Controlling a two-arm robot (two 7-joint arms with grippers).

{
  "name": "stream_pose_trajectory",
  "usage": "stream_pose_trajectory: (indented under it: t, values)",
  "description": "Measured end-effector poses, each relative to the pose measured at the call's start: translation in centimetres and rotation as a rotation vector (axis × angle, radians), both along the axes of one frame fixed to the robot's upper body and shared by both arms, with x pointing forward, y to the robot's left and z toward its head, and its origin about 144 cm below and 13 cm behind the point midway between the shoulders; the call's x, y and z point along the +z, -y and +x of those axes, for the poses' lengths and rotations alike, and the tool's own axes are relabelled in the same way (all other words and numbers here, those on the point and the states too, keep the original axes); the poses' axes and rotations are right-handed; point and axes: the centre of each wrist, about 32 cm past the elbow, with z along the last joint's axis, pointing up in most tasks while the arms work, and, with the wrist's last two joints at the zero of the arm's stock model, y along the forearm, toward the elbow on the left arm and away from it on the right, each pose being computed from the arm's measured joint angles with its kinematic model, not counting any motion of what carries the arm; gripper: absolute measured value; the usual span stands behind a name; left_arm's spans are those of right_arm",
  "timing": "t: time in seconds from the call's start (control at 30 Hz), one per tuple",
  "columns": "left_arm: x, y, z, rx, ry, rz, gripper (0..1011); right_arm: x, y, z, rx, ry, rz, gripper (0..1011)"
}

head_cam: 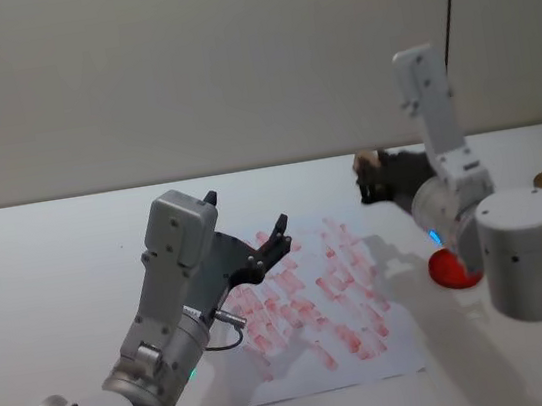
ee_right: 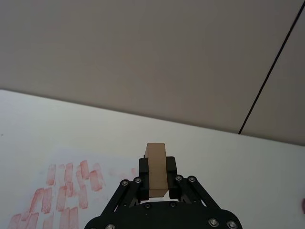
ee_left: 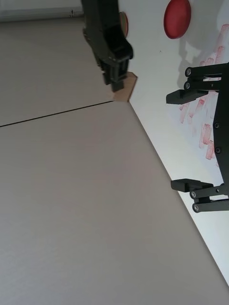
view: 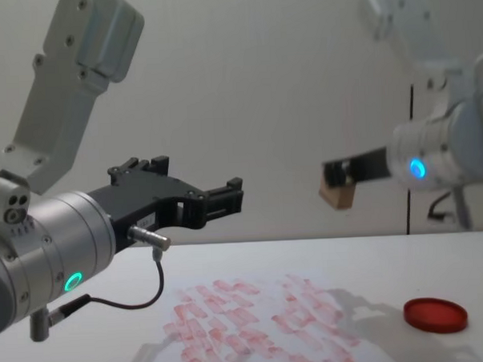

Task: Use the one hand to pick up the stamp and affix it onto the A4 paper.

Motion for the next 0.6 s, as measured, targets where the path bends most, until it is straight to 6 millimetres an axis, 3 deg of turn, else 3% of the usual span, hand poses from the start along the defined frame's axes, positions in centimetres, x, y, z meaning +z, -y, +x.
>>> stream_pose_trajectory:
  t: [0.27,0.6]
  values:
    - [0.0,0.0,0.0,0.0,0.0,0.0,993,1.3,1.3,-1.2,-0.046,0.057,-0.004,200]
    - [0.0,0.0,0.0,0.0,0.0,0.0,993,0.3,3.4,-3.3,-0.106,0.024,-0.015,200]
